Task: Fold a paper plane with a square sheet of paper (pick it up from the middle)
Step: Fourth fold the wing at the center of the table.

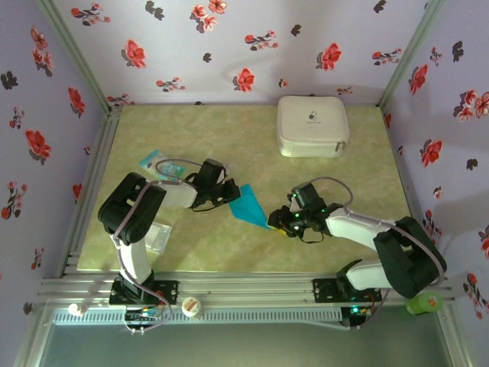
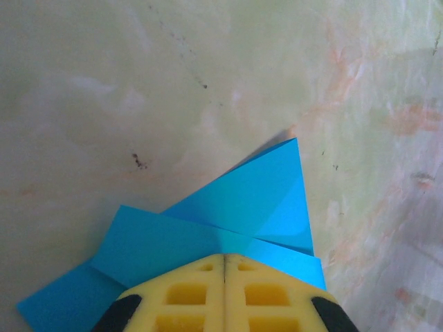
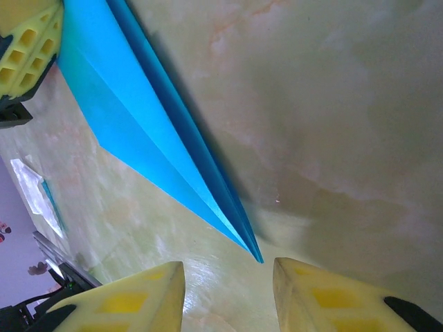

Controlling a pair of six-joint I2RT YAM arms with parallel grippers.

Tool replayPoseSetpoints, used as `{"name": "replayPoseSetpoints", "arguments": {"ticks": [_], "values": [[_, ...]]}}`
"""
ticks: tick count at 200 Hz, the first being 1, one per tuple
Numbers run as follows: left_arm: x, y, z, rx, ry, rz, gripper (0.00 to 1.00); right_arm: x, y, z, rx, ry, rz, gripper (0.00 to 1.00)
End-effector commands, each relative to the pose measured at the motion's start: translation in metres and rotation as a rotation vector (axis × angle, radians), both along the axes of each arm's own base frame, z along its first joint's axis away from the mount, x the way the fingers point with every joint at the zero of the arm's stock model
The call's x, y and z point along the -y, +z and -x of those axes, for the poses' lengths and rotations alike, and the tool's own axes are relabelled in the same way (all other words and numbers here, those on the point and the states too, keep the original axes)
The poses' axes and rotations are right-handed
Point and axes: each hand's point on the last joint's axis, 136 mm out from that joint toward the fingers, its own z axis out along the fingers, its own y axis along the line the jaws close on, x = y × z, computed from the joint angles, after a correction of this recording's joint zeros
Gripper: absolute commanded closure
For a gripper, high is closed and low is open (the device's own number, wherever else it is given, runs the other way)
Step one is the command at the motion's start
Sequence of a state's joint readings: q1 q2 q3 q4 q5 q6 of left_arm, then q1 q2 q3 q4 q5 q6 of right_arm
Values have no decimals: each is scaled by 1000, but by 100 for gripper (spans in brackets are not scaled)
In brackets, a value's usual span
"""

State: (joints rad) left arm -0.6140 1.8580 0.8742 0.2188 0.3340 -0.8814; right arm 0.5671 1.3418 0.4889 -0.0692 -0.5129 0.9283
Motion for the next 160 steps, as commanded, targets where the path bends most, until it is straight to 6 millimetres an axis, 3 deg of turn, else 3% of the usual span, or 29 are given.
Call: {"name": "replayPoseSetpoints", "arguments": {"ticks": [1, 102, 160], "values": [[-31, -44, 18, -118, 48, -127, 100, -4, 2, -7, 0, -12, -19, 62], [-30, -41, 18, -109, 33, -127, 100, -2, 1, -10, 26, 0, 3, 64], [-31, -40, 19, -106, 29, -131, 100, -27, 36, -34, 126, 69, -85, 69]]}}
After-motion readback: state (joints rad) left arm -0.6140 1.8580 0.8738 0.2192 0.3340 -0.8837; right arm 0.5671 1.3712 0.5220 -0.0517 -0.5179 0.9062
